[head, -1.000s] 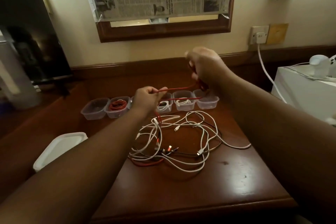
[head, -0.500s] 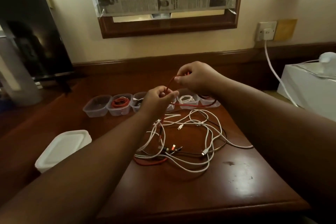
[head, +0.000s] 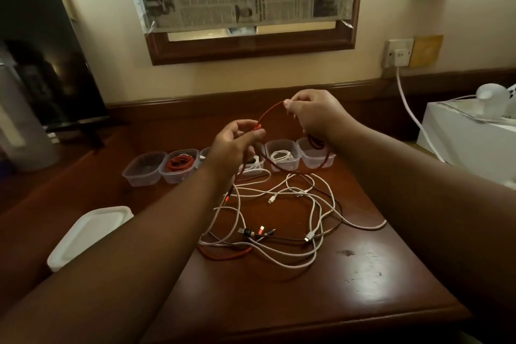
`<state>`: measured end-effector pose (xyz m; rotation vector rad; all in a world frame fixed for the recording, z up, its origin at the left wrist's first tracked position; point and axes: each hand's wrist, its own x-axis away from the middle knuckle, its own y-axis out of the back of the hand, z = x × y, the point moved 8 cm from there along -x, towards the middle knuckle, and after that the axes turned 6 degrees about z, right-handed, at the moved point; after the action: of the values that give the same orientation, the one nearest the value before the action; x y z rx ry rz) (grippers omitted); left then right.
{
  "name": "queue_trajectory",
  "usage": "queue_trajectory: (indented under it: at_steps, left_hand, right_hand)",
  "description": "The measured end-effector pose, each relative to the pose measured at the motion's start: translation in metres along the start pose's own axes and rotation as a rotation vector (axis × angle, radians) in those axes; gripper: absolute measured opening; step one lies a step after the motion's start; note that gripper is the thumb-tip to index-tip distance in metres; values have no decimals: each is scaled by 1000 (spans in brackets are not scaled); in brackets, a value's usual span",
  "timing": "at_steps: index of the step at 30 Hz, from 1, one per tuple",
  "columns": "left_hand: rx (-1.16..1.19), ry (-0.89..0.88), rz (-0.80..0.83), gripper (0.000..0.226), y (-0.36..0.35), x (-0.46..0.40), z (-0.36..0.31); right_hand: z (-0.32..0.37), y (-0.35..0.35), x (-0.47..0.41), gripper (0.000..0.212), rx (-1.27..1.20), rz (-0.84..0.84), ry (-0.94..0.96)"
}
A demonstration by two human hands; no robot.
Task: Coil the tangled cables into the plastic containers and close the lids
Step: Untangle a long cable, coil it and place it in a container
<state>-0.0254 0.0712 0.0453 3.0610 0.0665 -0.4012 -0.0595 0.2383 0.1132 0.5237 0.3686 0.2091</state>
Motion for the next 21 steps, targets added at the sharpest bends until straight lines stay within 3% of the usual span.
queue_trajectory:
  at_steps: [6, 9, 11, 14, 17, 21]
  left_hand:
    - [-38, -190, -65, 26, -2, -24, -64]
    - [-77, -238, -36, 30, -11, -36, -95]
    - [-24, -199, 0, 29, -17, -40, -101]
    - [193, -22, 77, 17, -29, -41, -83]
    - [319, 100, 103, 27, -33, -34, -58]
    - [394, 111, 152, 32, -31, -23, -37]
  right_hand:
    - [17, 22, 4, 29, -112, -103, 48]
    - [27, 14, 10, 35, -129, 56, 72]
    - [26, 5, 14, 41, -84, 182, 47]
    - [19, -10, 21, 24, 52, 316, 18]
    - [14, -8, 23, 13, 54, 271, 14]
    - [5, 7, 25, 12, -74, 199, -51]
